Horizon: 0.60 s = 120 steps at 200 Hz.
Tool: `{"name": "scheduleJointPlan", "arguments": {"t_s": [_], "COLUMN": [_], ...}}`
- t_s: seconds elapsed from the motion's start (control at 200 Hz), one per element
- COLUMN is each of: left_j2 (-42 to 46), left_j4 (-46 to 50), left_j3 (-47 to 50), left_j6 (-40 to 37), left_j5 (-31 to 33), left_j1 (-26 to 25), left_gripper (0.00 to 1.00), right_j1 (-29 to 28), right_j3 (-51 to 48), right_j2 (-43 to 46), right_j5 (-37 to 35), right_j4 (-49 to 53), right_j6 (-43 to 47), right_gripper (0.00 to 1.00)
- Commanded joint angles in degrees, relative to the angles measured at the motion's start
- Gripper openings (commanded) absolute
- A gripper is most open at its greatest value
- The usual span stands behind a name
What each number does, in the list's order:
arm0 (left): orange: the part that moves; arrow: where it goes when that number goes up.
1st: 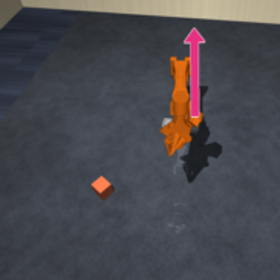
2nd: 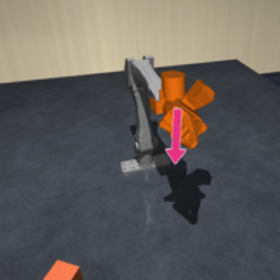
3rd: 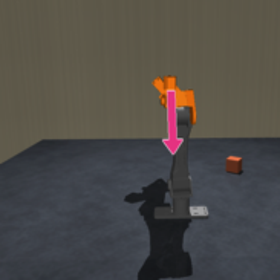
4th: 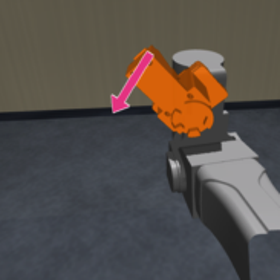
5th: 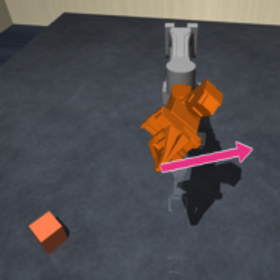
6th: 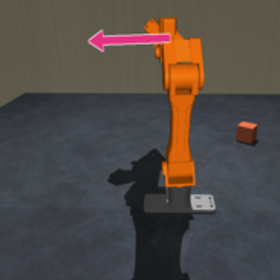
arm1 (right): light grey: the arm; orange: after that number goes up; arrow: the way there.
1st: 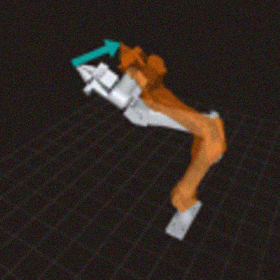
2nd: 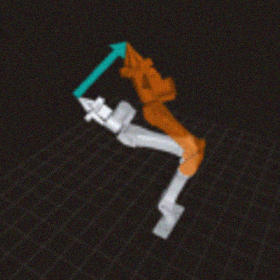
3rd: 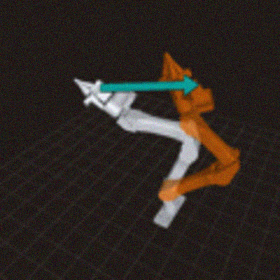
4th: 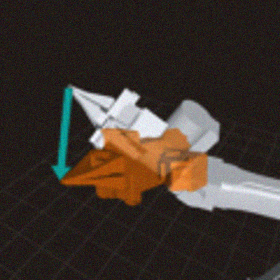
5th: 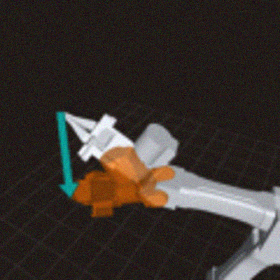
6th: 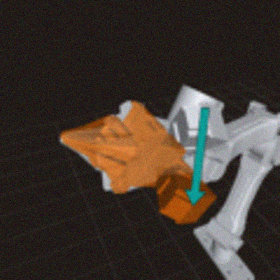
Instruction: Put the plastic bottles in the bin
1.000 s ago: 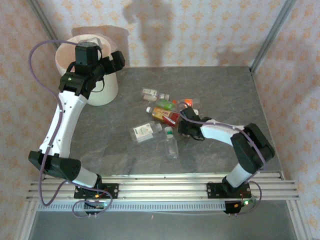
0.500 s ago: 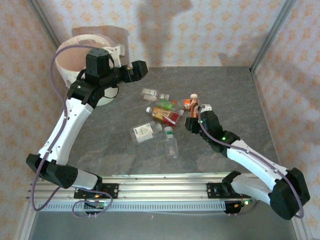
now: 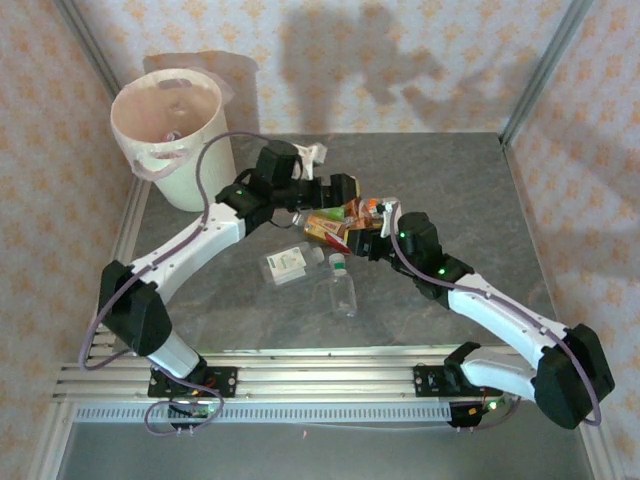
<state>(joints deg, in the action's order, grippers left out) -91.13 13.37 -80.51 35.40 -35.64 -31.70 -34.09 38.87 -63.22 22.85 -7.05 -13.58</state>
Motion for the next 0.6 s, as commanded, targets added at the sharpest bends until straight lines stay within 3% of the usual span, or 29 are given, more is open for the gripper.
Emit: {"name": "scheduleJointPlan", "arguments": {"t_s": [0.0, 0.19, 0.455, 0.595], "left_j2": [0.06, -2.84, -6.67, -6.63], "left_j4": [-5.68, -4.04, -4.8, -3.42], "left_j3": [-1.43, -1.86, -3.45, -3.61], "left_j6": [1.38, 2.66, 4.27, 3.98], "left_j5": [-0.83, 0.75, -3.92, -3.72], "left_j1": [-0.59, -1.43, -3.79, -3.93], "left_gripper": [0.96, 0.91, 0.79, 0.64], "right_j1": [-0.37, -0.49, -0.5, -0.51], "right_j3": [2.79, 1.92, 2.1, 2.18], "right_j2": [-0.32, 0.11, 0.36, 0.58], "right_j5": [3.51, 2.83, -1.23, -2.02], "right_j4": [-4.44, -6.14, -7.52, -7.98], "right_j6": [1.05, -0.07, -0.35, 0.42], "right_gripper": [0.36, 0.36, 0.36, 0.36]}}
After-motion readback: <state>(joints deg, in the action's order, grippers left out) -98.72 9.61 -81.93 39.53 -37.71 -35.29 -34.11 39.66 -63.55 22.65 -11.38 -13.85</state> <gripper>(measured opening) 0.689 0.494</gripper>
